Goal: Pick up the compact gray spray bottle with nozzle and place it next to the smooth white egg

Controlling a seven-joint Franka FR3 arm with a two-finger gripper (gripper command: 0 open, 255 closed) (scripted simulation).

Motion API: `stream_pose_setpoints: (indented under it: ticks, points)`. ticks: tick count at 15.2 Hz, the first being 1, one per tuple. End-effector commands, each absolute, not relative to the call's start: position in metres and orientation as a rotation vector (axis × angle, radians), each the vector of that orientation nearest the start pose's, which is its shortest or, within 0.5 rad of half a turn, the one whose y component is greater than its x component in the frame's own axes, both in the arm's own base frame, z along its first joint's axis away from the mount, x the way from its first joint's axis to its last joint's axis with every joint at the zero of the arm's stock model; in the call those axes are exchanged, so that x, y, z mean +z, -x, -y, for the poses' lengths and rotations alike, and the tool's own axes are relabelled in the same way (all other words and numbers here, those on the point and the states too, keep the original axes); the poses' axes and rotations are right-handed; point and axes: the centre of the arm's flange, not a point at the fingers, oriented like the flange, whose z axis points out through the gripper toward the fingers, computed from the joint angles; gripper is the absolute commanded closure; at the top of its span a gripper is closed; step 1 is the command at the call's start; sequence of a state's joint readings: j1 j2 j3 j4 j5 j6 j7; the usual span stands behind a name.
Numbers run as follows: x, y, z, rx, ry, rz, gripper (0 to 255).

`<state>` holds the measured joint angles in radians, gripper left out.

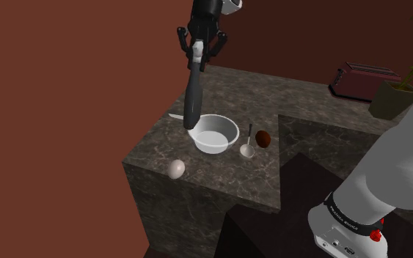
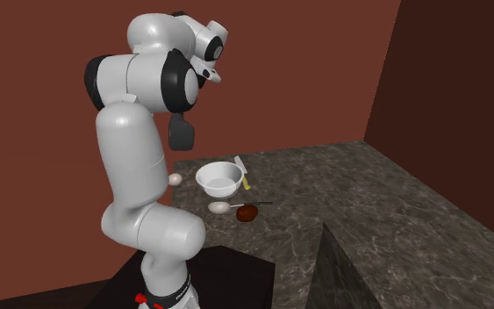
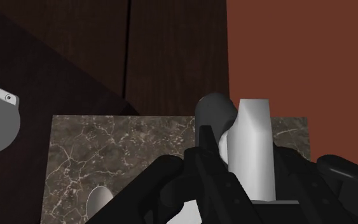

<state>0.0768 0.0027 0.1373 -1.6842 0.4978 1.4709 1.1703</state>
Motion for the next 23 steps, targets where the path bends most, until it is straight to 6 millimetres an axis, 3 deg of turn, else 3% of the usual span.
stream_pose_setpoints:
  ticks: [1,23]
  points:
    - [0.565,-0.515,-0.168,0.693,2.492,-1.298,255]
    - [0.449,-0.515,-0.168,0.693,2.492,-1.298,255]
